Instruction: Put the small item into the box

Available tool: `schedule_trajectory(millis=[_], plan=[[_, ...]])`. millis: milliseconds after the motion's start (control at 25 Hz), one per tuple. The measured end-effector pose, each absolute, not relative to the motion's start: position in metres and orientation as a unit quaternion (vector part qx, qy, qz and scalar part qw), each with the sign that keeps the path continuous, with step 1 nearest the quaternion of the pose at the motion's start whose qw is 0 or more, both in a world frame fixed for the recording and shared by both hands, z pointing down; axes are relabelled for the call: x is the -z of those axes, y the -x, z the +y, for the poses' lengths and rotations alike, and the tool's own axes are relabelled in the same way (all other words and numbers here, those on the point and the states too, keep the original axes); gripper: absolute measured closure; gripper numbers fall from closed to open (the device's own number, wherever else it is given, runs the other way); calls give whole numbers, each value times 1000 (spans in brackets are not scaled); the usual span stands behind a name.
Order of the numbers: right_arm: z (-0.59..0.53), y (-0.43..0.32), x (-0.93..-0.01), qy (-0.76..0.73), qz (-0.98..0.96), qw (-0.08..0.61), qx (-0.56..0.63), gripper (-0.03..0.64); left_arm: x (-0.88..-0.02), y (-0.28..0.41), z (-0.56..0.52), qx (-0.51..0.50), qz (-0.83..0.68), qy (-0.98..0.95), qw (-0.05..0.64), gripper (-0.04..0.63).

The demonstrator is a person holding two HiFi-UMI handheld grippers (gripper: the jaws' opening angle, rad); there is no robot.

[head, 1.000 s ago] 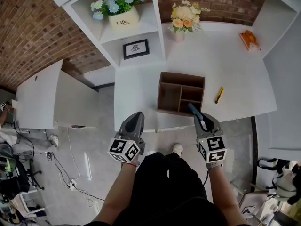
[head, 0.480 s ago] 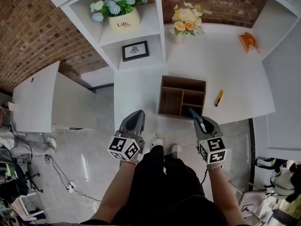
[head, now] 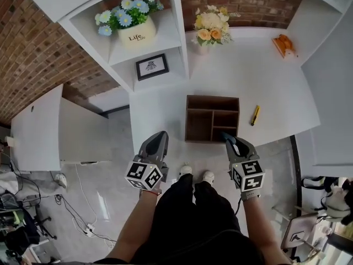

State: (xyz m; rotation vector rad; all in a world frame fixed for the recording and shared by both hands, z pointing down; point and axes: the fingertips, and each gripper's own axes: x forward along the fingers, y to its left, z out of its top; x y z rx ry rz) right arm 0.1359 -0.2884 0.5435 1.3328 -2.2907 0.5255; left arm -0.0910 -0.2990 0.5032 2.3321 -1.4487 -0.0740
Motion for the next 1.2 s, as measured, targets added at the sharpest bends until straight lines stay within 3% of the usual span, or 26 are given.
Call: schedule_trajectory(millis=[1200], plan=[[-288,-156,-527,-514,-815,206,-168,537,-504,86,-319,25,-496,-844,201,592]])
